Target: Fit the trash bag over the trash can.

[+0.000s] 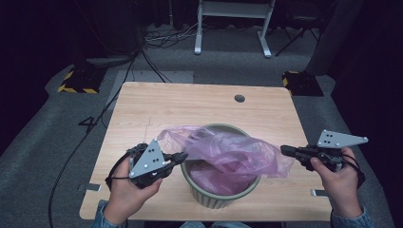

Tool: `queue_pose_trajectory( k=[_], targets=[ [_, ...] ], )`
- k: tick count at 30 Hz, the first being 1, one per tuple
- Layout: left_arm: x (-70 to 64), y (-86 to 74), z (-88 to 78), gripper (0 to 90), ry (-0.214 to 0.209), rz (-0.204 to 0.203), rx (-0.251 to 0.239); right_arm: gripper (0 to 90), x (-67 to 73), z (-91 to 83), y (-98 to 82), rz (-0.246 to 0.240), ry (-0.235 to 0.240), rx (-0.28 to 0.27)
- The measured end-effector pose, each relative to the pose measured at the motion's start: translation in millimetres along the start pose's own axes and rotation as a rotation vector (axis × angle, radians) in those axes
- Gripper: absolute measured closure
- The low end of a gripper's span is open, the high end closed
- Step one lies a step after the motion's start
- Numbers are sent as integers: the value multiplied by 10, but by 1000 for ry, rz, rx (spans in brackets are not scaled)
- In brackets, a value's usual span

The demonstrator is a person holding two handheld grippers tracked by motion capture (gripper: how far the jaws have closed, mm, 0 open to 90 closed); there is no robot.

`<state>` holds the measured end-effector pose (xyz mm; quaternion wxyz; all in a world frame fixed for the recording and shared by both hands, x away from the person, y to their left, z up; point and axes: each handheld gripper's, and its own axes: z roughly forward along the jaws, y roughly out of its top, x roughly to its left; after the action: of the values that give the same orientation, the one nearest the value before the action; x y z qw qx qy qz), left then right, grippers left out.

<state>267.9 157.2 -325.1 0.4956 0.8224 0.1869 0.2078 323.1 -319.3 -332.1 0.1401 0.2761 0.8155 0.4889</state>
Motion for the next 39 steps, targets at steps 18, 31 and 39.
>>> queue_pose_trajectory(
  k=[18, 31, 39],
  targets=[
    [-34, -405, -243, 900, -19, -41, -6, 900, 190, -196, -119, -14, 8, -33],
    [72, -309, -163, 900, 24, 18, 30, 536, 138, -347, 33, -33, -41, -92],
    [140, -366, -93, 900, 38, 14, 66, 439, 59, -116, 262, -67, -75, -77]
  ],
)
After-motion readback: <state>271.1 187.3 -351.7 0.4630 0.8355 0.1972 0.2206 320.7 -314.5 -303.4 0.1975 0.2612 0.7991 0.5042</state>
